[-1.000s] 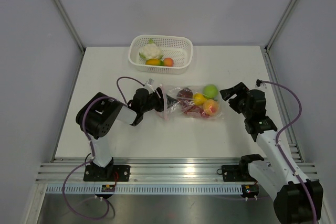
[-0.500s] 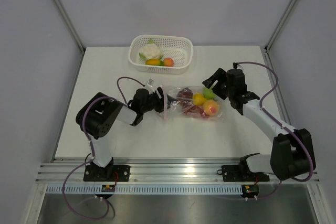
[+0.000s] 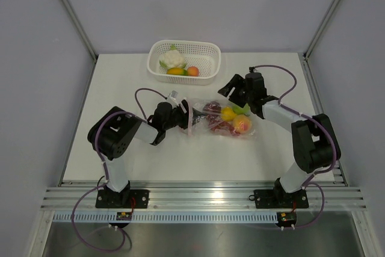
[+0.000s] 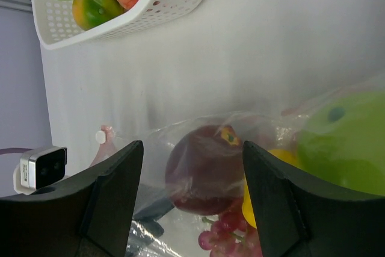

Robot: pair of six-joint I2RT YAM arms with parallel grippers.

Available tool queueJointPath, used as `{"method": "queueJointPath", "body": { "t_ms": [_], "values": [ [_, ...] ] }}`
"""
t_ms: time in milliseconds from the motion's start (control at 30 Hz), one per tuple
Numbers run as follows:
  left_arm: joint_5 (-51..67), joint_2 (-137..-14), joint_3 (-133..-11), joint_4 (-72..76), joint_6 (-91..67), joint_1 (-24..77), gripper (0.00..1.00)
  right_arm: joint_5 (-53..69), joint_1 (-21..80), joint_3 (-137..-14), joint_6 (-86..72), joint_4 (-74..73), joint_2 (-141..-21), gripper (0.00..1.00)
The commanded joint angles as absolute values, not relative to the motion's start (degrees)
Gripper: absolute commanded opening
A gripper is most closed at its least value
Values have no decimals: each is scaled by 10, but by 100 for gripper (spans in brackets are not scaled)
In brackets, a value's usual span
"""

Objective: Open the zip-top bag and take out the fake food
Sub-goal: Pick up the fake fruit from the zipper food storage bag.

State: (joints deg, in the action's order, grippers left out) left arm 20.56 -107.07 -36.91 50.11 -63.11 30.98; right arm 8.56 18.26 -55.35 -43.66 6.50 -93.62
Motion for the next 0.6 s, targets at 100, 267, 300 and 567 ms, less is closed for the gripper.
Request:
{"method": "queueJointPath", "body": {
  "t_ms": [100, 267, 300, 567],
  "values": [
    [165, -1056, -368, 564, -637, 319, 67, 120, 203, -602, -428, 114, -974, 74],
    [147, -1076, -376, 570, -643, 324, 70, 123, 207, -610, -436, 115, -1003, 74],
    [143, -1078, -375, 573, -644, 324, 71, 125, 207, -613, -439, 115, -1007, 74],
    [122, -1118, -386, 604, -670, 334, 73, 134, 214, -614, -454, 120, -1035, 73]
  ]
}}
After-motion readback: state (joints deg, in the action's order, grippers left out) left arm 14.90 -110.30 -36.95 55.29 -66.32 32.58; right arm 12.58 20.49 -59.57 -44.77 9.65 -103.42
